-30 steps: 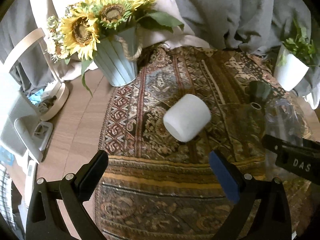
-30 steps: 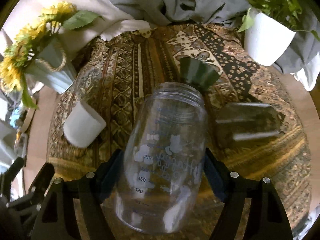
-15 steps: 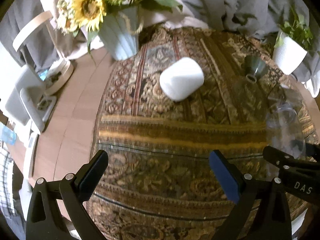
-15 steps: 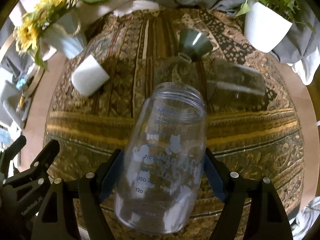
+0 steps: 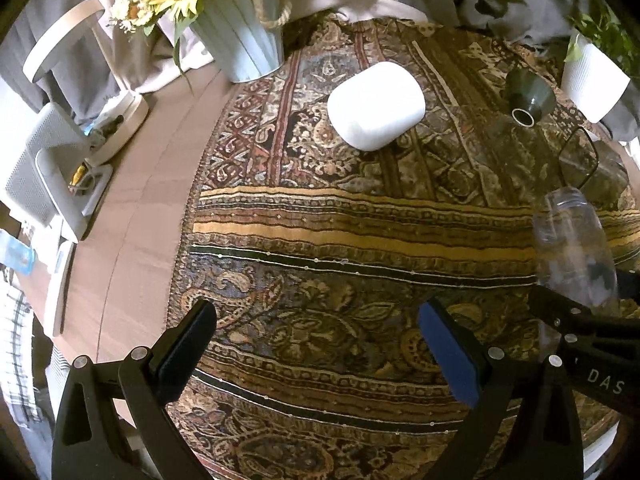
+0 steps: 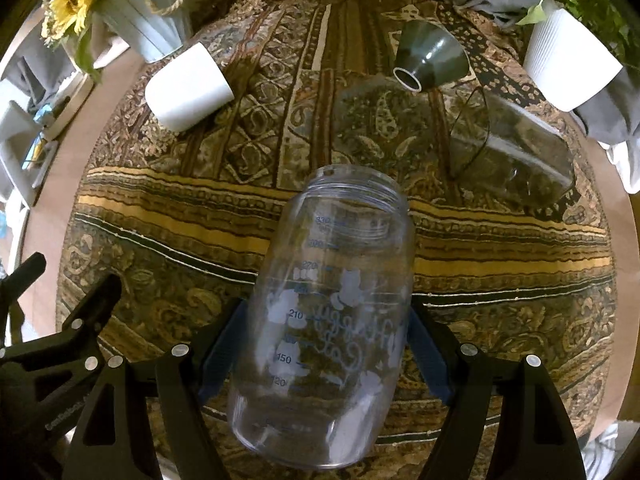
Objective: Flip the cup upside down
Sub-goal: 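Rotate the held jar with the right gripper so its mouth faces down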
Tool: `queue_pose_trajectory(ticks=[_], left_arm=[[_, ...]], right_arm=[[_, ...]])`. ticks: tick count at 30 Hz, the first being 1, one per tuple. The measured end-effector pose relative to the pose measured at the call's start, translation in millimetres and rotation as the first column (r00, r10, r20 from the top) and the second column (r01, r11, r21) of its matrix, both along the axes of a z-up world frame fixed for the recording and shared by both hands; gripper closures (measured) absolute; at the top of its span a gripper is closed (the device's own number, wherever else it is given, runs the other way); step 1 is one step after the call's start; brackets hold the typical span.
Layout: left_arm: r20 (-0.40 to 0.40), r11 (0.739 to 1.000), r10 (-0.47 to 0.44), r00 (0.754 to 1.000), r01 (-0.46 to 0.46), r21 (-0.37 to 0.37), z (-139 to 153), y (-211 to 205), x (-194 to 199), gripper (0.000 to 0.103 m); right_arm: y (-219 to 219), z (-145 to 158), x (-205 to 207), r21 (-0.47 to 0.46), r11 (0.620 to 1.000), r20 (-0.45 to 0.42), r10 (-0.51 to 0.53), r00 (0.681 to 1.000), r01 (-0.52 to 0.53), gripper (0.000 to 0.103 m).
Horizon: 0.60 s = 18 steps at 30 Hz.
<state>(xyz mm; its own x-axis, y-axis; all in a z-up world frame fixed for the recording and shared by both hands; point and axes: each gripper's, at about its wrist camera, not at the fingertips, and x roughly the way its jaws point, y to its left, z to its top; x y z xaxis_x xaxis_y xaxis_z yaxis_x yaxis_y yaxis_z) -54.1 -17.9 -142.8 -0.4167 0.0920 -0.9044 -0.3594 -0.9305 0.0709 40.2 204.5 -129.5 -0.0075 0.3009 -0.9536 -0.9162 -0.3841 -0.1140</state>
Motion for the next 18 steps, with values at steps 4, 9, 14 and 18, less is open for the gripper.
queue_pose_trajectory(ticks=[4,9,14,18], left_arm=[[0.003,1.000,-0.016,1.000,0.016,-0.001,-1.3,2.7,-0.5,0.000],[0.005,1.000,-0.020,1.000,0.020,0.000,-1.6,4.2,-0.5,0.000],[-0.004,1.000,-0.023,1.000,0.023,0.014,5.9,2.9,-0.2,0.000],[-0.020,0.999,-0.027,0.999,0.028,0.037,20.2,-2.0,0.7,0.000]], right_arm=[[2.6,-3.0,0.3,-0.006,1.000,0.006,-0.002,1.000,0.002,0.025],[2.7,-3.8,0.1,-0.004,1.000,0.006,0.008,1.000,-0.008,0.024],[-1.5,4.0,3.7,0.030,1.000,0.004,-0.002,1.000,0.002,0.019],[-9.8,21.5,8.8,0.064,0.998,-0.018,-0.014,1.000,0.015,0.018]])
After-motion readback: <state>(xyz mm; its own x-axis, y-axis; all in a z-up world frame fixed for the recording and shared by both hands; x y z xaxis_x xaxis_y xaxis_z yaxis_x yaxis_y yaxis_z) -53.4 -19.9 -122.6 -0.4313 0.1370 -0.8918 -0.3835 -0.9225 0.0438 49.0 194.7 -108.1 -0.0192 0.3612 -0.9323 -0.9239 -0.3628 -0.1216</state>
